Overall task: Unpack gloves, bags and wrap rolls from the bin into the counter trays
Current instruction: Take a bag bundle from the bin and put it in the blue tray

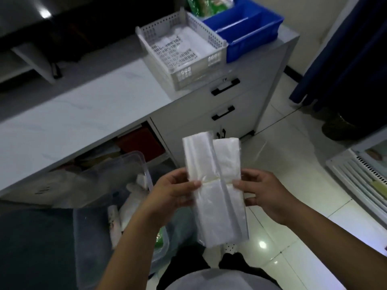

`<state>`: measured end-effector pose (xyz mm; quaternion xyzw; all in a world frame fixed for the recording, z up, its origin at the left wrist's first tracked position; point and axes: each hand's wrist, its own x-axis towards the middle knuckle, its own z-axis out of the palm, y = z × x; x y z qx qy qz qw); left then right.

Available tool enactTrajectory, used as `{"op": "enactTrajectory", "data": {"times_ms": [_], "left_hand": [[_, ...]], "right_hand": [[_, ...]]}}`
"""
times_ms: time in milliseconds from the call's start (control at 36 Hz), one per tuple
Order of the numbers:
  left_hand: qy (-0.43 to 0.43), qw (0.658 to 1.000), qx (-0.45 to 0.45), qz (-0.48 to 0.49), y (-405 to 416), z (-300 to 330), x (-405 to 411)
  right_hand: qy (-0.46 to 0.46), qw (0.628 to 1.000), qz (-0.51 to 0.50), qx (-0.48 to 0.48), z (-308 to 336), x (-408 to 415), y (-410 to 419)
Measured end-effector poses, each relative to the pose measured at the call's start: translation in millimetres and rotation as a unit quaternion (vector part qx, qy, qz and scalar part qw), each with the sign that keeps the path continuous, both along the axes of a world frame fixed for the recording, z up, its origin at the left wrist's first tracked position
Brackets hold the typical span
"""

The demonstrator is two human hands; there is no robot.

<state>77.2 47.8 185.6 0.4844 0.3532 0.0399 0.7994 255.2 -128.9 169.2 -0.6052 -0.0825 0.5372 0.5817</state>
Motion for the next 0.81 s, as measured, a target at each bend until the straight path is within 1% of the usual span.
{"op": "enactTrajectory", "data": {"times_ms": [83,167,306,361,444,528,611,694,806], "left_hand": [[-0.001,1.0,0.004,-0.028,-21,7,39],[0.001,0.999,0.012,-0.046,-35,14,72],[-0.004,0.999,0.036,-0.035,-42,19,117],[-0.01,0.997,0.064,-0.033,-42,16,134],[-0.005,0.991,0.134,-0.03,-38,12,160],[-0.01,0.988,0.155,-0.019,-24,7,183],[-0.01,0.991,0.128,-0.025,1,6,207],[-0.024,0.997,0.063,-0.032,31,8,238],[-0.053,0.998,0.014,0.016,77,16,289]], "right_hand": [[0.0,1.0,0.009,0.014,16,23,-17],[0.0,1.0,-0.009,0.011,25,42,-33],[0.008,0.999,-0.047,0.025,33,68,-44],[0.007,0.998,-0.062,0.029,34,79,-42],[-0.002,0.997,-0.075,0.031,37,97,-31],[-0.012,0.996,-0.078,0.03,39,120,-13],[-0.022,0.997,-0.061,0.03,40,150,11],[-0.031,0.998,-0.045,0.024,42,186,42],[-0.06,0.998,-0.024,0.019,53,241,95]]}}
